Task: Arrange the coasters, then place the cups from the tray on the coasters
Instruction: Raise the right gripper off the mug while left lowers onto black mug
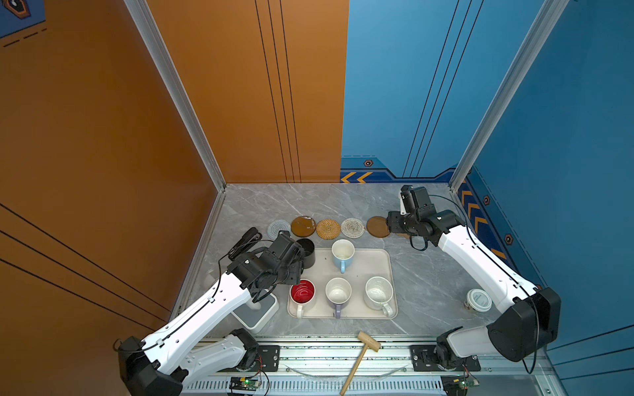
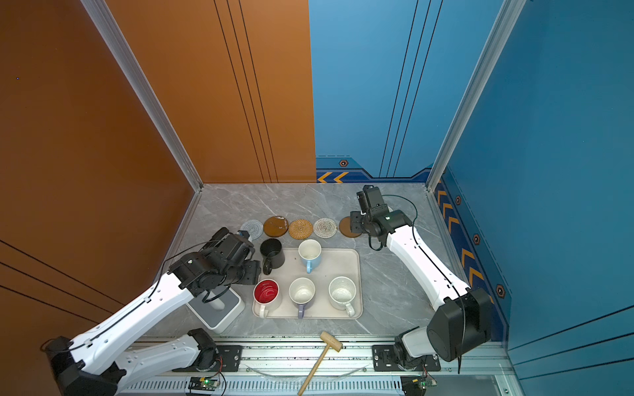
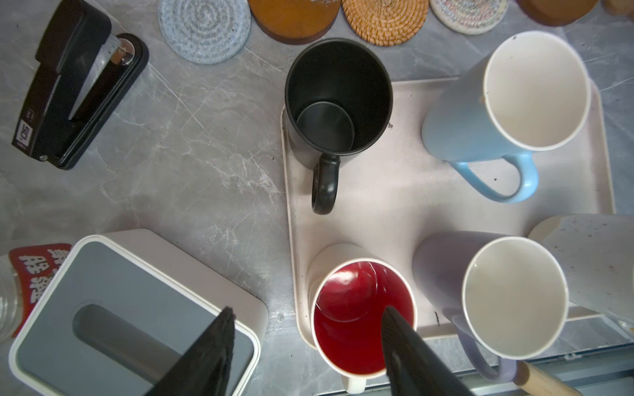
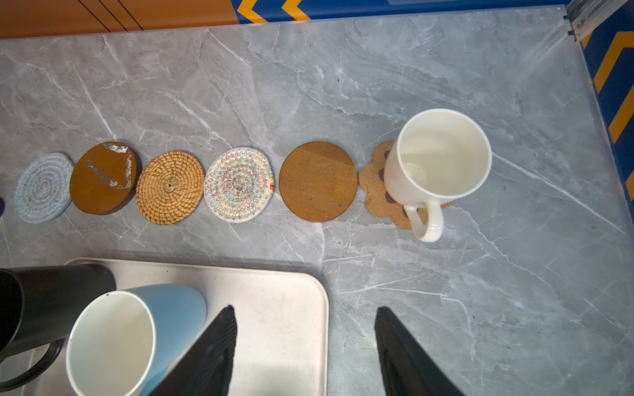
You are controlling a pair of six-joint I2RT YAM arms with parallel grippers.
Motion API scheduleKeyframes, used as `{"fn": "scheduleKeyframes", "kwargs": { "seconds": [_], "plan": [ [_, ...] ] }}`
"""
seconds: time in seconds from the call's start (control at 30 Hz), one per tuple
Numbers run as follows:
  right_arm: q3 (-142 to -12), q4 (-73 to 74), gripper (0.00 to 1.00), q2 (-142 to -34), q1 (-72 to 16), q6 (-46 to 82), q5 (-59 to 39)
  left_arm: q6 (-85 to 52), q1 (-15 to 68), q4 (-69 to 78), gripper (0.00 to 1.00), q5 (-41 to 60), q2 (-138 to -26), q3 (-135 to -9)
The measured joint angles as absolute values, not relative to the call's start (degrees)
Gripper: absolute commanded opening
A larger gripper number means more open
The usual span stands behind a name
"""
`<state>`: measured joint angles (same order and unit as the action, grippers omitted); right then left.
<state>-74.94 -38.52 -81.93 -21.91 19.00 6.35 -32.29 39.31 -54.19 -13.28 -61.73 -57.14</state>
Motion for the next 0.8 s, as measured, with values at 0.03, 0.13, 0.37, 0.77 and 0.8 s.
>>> {"fn": "scheduleKeyframes", "kwargs": {
  "seconds": [0.03, 0.13, 0.37, 0.77, 0.8],
  "plan": [
    [-74.5, -38.5, 0.63, -81.9, -22.1, 19.2, 6.3, -32.6, 39.6, -54.0, 0.69, -13.3, -62.6, -57.1],
    [-73.4, -38.5, 0.63, -81.9, -22.4, 19.7, 6.3, -33.3, 40.2, -53.1, 0.69, -13.3, -64.8, -56.7],
    [-71.5, -38.5, 0.64, -81.2, -22.5, 20.6, 6.4, -34.6, 40.2, -49.3, 0.67, -13.3, -68.5, -56.1],
    [-71.3, -38.5, 0.64, -80.8, -22.5, 21.1, 6.7, -35.9, 38.1, -42.0, 0.59, -13.7, -74.6, -55.2],
    [-71.3, -38.5, 0.64, -80.8, -22.5, 21.1, 6.7, -35.9, 37.6, -41.4, 0.59, -13.8, -74.8, -55.2]
  ]
}}
